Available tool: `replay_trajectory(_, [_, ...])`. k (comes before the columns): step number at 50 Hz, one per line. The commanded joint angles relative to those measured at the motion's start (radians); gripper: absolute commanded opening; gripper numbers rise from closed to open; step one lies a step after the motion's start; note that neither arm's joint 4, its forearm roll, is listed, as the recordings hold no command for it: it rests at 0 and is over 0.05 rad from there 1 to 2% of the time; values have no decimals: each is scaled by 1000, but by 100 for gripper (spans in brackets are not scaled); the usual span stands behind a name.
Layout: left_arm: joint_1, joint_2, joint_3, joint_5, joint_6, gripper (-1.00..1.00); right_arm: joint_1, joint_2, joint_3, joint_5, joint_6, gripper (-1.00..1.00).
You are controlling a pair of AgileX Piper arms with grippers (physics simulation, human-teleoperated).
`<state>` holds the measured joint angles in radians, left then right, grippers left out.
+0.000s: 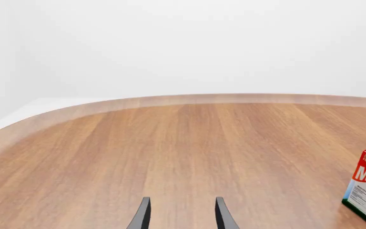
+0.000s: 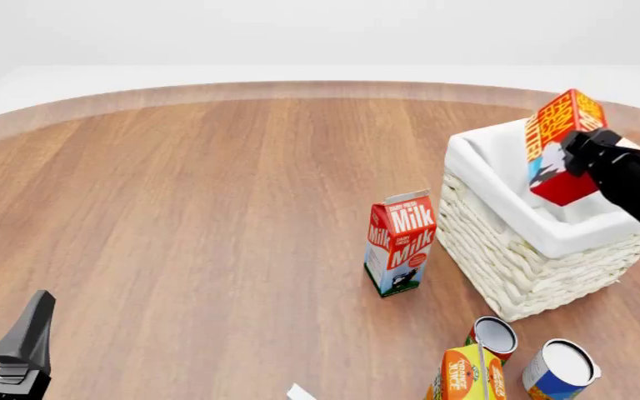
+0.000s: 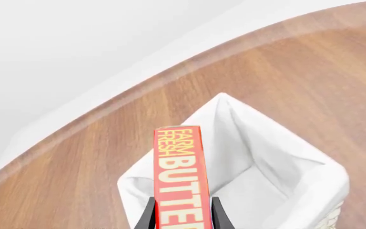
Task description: Pick up the cream cheese box and the butter, and put them in the basket.
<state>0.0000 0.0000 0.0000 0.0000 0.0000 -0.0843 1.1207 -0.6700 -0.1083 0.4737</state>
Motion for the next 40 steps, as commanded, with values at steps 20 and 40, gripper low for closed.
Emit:
replay_trajectory(20, [0, 0, 0, 0, 0, 100, 31, -19, -5, -18, 19, 100])
replay_trajectory(40, [0, 0, 0, 0, 0, 100, 132, -135, -94, 149, -37, 100])
